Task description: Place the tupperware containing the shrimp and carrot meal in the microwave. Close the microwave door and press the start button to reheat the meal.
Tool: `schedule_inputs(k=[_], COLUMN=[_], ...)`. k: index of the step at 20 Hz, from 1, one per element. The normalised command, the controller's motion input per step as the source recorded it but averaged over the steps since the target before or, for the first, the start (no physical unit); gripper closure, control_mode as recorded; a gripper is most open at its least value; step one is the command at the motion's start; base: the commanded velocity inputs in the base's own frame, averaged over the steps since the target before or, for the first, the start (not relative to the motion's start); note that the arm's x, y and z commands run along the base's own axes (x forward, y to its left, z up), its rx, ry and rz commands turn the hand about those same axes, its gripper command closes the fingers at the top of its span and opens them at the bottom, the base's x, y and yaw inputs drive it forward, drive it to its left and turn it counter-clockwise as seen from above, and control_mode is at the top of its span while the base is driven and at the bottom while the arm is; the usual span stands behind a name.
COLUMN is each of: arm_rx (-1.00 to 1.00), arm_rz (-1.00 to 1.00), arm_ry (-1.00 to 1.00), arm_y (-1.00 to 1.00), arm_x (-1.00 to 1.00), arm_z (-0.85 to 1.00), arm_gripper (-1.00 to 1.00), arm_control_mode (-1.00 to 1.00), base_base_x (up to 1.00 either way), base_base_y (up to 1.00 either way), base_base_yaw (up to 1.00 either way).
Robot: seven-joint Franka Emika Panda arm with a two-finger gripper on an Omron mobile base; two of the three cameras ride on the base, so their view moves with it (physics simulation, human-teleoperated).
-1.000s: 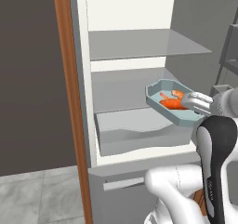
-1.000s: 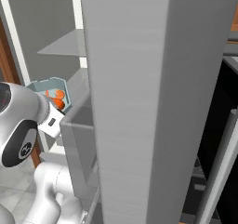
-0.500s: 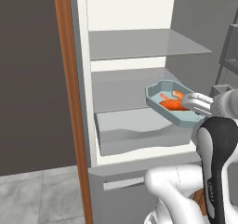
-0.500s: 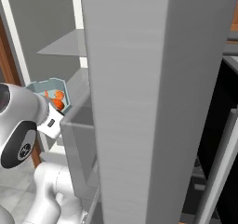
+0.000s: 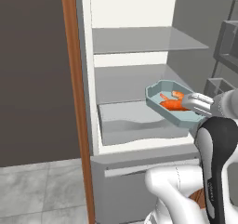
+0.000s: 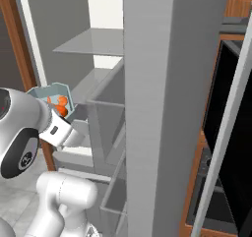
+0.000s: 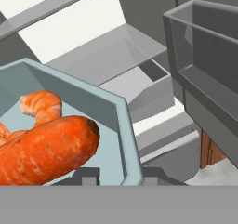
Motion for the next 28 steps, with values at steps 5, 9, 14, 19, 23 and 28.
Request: schedule_inputs(k=[5, 9, 14, 19, 23, 28], arm_rx=[0.0, 0.0, 0.0, 0.0, 0.0, 0.0], arm_rz=[0.0, 0.0, 0.0, 0.0, 0.0, 0.0], arm_ry=[0.0, 0.0, 0.0, 0.0, 0.0, 0.0], arm_y=[0.0, 0.0, 0.0, 0.0, 0.0, 0.0], arm_x=[0.0, 0.0, 0.0, 0.0, 0.0, 0.0], arm_z=[0.0, 0.0, 0.0, 0.0, 0.0, 0.0], arm_gripper=[1.0, 1.0, 1.0, 1.0, 1.0, 1.0], arm_control_mode=[1.0, 1.0, 1.0, 1.0, 1.0, 1.0], base_base_x=[-0.45, -0.46, -0.42, -0.35, -0.16, -0.05], base_base_y=[0.13, 0.19, 0.32, 0.48, 0.68, 0.77], base_base_yaw=[0.13, 0.14, 0.16, 0.15, 0.06, -0.24])
